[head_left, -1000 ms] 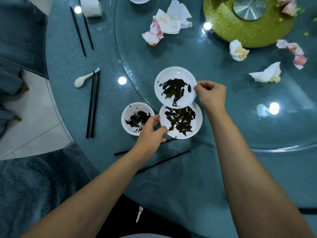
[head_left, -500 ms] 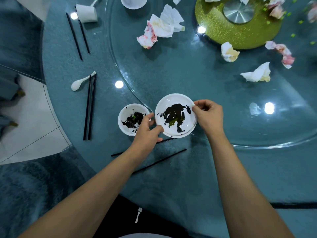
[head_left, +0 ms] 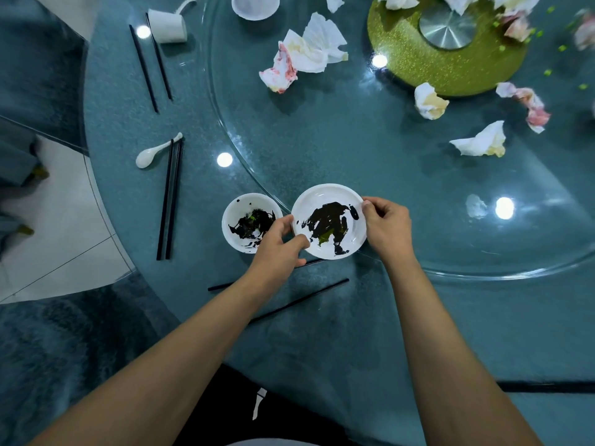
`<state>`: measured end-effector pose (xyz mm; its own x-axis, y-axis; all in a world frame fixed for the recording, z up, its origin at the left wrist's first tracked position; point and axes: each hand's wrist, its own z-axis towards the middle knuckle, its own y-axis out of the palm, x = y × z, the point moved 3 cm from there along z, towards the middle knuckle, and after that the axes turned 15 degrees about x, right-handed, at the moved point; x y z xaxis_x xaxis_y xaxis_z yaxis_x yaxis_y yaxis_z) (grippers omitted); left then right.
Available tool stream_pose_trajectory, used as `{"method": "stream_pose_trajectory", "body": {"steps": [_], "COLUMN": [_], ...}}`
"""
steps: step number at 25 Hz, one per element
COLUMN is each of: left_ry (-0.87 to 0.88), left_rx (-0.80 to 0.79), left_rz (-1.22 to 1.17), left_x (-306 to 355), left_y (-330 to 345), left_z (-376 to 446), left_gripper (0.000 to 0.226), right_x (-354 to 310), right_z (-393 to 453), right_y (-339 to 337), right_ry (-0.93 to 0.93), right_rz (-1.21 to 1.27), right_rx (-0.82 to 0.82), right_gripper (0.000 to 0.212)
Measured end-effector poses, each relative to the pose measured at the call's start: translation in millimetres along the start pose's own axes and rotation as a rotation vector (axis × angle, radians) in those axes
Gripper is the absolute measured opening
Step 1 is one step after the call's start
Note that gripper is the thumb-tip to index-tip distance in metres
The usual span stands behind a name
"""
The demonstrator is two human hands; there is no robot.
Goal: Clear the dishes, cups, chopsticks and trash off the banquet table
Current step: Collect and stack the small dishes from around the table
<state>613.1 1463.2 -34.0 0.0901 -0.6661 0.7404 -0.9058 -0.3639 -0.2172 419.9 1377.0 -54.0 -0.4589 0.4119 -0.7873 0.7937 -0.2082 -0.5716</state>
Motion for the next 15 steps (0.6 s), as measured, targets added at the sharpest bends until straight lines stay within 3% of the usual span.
{"method": "stream_pose_trajectory", "body": {"steps": [7,15], "left_ry": [0.047,0.139], "left_rx": [-0.066,-0.104], "left_rz": [0.005,-0.011], "left_x": [5,7], "left_y": [-15,-68], "left_z": [-16,-45], "left_gripper": [0.039,0.039], "right_x": [2,-12], "right_z": [-25,-90], "right_y": [-11,-18], "right_ry": [0.036,0.011], "right_rz": [0.094,0.204], "right_rx": [0.072,0.153], "right_gripper": [0.031,0.019]}}
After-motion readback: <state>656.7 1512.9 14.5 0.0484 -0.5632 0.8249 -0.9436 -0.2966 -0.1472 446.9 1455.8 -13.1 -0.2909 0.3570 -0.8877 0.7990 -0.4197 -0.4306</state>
